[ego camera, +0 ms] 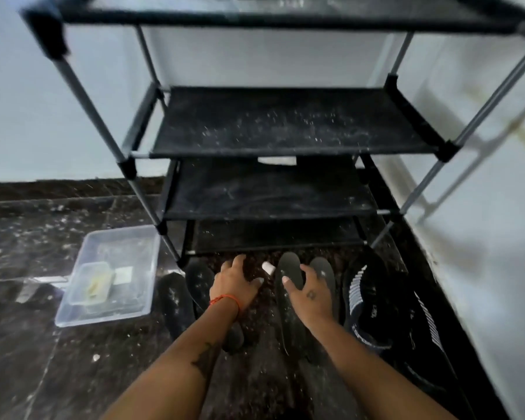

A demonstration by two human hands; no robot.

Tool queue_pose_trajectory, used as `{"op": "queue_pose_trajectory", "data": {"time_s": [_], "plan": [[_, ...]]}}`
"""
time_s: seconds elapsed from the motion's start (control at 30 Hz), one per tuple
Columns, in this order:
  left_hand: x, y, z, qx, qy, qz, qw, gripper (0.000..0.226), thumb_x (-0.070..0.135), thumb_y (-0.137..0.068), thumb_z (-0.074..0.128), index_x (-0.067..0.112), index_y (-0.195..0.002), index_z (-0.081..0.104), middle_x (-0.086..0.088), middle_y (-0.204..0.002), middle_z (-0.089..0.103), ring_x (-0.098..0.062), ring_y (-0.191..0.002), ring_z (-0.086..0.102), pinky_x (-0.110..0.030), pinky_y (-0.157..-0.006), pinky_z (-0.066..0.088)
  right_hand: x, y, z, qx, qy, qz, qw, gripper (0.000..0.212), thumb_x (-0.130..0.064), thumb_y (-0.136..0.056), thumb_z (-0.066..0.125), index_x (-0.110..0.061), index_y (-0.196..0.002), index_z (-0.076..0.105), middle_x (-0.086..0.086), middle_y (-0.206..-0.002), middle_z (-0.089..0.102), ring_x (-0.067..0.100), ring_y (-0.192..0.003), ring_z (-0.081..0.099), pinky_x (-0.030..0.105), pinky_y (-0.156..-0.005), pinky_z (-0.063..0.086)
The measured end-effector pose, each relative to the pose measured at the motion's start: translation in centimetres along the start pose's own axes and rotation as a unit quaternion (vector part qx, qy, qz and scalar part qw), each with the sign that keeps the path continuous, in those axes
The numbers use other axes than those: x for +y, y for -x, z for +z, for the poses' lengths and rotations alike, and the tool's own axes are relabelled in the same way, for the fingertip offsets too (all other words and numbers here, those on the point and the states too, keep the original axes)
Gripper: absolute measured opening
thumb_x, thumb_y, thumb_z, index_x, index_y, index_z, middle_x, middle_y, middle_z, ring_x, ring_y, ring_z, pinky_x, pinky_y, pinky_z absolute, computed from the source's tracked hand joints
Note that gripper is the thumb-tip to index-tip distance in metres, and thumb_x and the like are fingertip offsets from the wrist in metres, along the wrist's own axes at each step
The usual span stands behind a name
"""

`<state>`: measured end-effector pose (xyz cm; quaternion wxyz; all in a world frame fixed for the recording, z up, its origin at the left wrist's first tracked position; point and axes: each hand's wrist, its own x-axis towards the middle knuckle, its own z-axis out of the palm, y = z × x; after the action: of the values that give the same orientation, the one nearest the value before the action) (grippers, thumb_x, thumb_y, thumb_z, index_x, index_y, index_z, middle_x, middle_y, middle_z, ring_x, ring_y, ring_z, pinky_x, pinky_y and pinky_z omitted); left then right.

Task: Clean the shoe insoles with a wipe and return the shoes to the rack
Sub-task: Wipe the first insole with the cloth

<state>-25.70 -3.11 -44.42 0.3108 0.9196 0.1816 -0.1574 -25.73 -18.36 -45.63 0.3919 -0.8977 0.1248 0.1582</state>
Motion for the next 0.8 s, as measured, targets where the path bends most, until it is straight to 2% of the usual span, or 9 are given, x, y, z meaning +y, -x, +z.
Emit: {"op": "queue_pose_trajectory", "data": {"time_s": [0.2,0.43,0.53,0.63,0.8], "plan": [[-1.2,0.8,-8.9,0.103,0.024,0.02,0.994,0.07,0.042,-0.086,0.063,0.024,-0.145,0.031,-0.008,-0.146,0.037,-0.03,-0.129,0.042,-0.045,-0.104,0.039,-10.9,1.7,0.4,-0.001,0.014,-0.121,0.993,0.064,-0.049,-0.088,0.053,-0.02,-0.141,0.033,0.009,-0.142,0.04,0.026,-0.129,0.039,0.036,-0.102,0.037],[-9.4,1.5,-14.7,0.238,0.039,0.001,0.97,0.073,0.045,-0.087,0.06,0.021,-0.147,0.027,-0.005,-0.149,0.032,-0.027,-0.134,0.035,-0.044,-0.106,0.036,-20.3,3.7,6.9,-0.014,0.033,-0.204,0.978,0.061,-0.049,-0.087,0.054,-0.02,-0.139,0.037,0.008,-0.141,0.041,0.024,-0.129,0.039,0.033,-0.102,0.034],[-14.6,0.9,-15.5,0.267,0.022,-0.039,0.963,0.076,0.048,-0.087,0.059,0.019,-0.149,0.025,-0.008,-0.152,0.028,-0.026,-0.138,0.029,-0.041,-0.11,0.03,-21.9,4.0,11.5,-0.024,0.038,-0.238,0.97,0.057,-0.045,-0.087,0.056,-0.018,-0.136,0.041,0.008,-0.137,0.044,0.024,-0.126,0.041,0.031,-0.101,0.034],[-19.5,0.2,-15.2,0.273,0.005,-0.098,0.957,0.08,0.051,-0.086,0.058,0.02,-0.15,0.022,-0.008,-0.155,0.021,-0.028,-0.14,0.024,-0.043,-0.109,0.029,-22.2,3.9,16.6,-0.048,0.039,-0.263,0.963,0.057,-0.043,-0.087,0.059,-0.016,-0.134,0.044,0.009,-0.135,0.046,0.024,-0.124,0.043,0.032,-0.102,0.035],[-26.7,-1.7,-12.8,0.272,-0.03,-0.153,0.95,0.083,0.053,-0.082,0.062,0.017,-0.148,0.026,-0.012,-0.153,0.026,-0.031,-0.139,0.025,-0.047,-0.109,0.03,-21.2,2.1,24.8,-0.109,0.08,-0.276,0.952,0.057,-0.04,-0.087,0.058,-0.016,-0.137,0.041,0.01,-0.139,0.041,0.025,-0.128,0.038,0.031,-0.105,0.029]]}}
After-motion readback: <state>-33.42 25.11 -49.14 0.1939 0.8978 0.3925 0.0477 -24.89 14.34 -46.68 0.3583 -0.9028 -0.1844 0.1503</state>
